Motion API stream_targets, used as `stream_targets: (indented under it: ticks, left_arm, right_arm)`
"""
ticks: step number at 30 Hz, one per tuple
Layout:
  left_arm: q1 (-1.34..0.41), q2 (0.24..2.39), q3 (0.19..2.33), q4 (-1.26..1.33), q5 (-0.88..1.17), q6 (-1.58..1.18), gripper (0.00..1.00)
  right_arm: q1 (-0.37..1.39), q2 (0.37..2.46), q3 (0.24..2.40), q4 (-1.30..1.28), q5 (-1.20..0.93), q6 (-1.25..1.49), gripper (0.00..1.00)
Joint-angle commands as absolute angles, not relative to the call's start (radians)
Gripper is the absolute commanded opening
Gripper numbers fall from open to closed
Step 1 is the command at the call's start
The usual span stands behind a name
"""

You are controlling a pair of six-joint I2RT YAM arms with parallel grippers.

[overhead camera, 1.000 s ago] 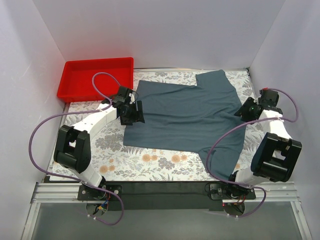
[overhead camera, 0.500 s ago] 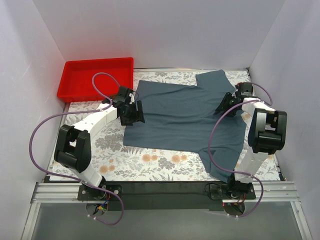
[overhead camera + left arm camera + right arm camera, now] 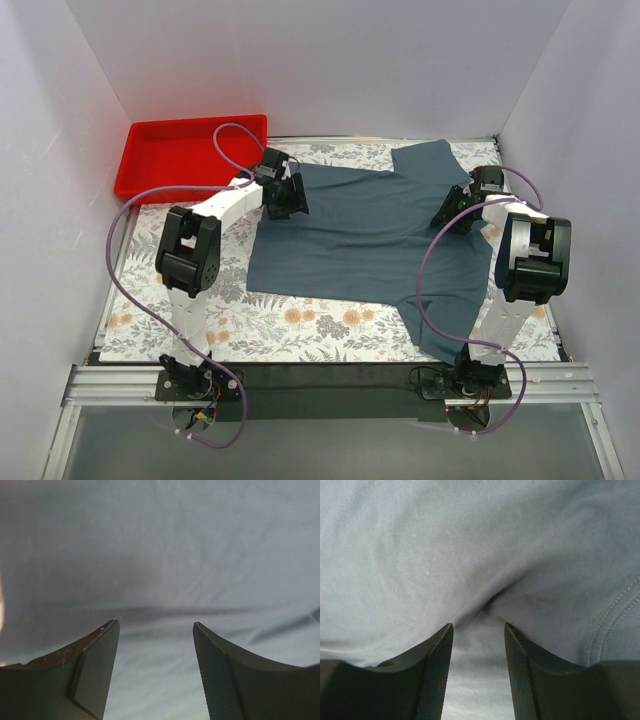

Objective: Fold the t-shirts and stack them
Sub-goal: Fold the tshirt

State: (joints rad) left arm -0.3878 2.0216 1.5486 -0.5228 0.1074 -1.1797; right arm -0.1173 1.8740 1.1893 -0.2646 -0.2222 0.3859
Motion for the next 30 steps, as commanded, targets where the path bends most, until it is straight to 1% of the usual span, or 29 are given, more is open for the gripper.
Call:
stream_targets:
  ticks: [1, 7, 14, 20, 25, 28, 30]
  left_arm:
    - [-0.416, 2.052, 1.611, -0.505, 0.089, -1.172, 0.56]
    - [-0.426, 2.146, 1.635, -0.485, 0.051, -1.169, 0.55]
    - [-0.426, 2.244, 1.696, -0.468, 0.035, -1.178, 0.55]
    - [-0.428, 2.342, 1.773, -0.468, 0.014, -1.183, 0.55]
    - [-0.413, 2.405, 1.874, -0.469, -0.02, -1.187, 0.56]
    - [-0.402, 2.419, 1.934, -0.477, -0.029, -1.18, 0.6]
    - [-0.4, 2.401, 1.95, -0.477, -0.032, -1.155, 0.62]
  right_arm:
    - [-0.117, 1.861, 1.192, -0.244, -0.203, 0.371, 0.45]
    - [-0.12, 1.862, 1.174, -0.249, -0.16, 0.353, 0.45]
    - [-0.152, 1.917, 1.218, -0.252, -0.134, 0.322, 0.45]
    - [-0.164, 2.052, 1.364, -0.252, -0.114, 0.285, 0.45]
    - [-0.17, 2.12, 1.508, -0.261, -0.11, 0.256, 0.46]
    - [-0.173, 2.134, 1.578, -0.297, -0.12, 0.242, 0.47]
    - [-0.173, 2.106, 1.589, -0.319, -0.127, 0.224, 0.47]
